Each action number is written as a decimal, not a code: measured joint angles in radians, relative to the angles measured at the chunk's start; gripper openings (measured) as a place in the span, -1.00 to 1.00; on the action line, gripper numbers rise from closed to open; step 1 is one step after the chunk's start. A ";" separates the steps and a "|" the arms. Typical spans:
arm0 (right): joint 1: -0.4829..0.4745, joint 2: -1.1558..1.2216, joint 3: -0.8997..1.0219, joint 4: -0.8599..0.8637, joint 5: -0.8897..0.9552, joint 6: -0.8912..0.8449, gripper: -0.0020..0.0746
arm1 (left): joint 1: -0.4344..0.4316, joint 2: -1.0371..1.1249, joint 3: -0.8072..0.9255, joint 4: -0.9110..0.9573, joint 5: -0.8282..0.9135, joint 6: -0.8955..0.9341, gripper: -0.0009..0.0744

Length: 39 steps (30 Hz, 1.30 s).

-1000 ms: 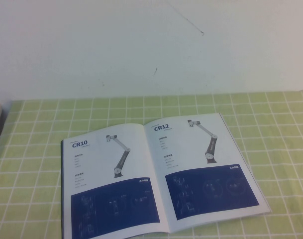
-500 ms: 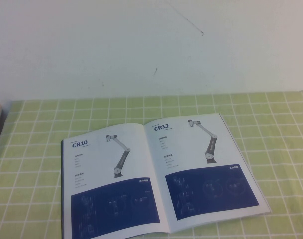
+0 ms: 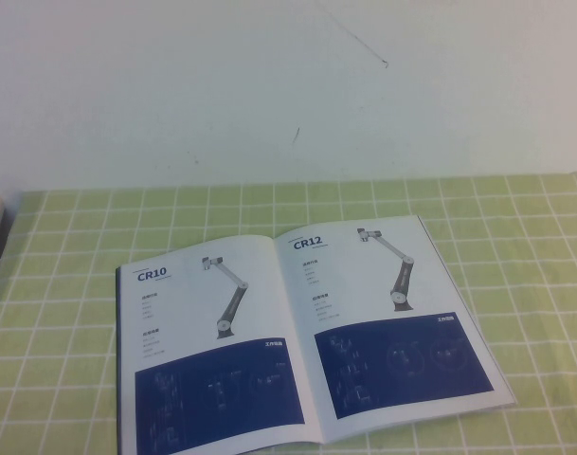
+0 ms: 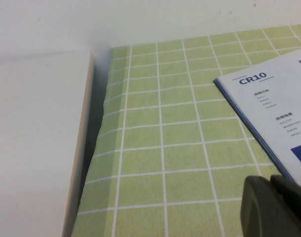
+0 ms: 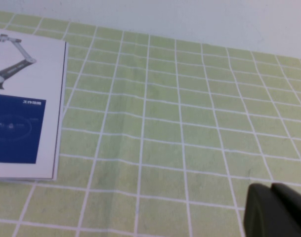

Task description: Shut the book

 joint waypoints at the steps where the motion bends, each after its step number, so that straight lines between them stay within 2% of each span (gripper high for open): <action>1: 0.000 0.000 0.000 0.000 0.000 0.000 -0.95 | 0.000 0.000 0.000 0.000 0.000 0.000 -0.99; 34: 0.000 0.000 0.000 -0.007 -0.001 0.000 -0.95 | 0.000 0.000 0.000 0.000 0.000 0.004 -0.99; 39: 0.000 0.000 0.008 -0.029 -0.061 0.000 -0.95 | 0.000 0.000 0.007 0.040 -0.042 0.027 -0.99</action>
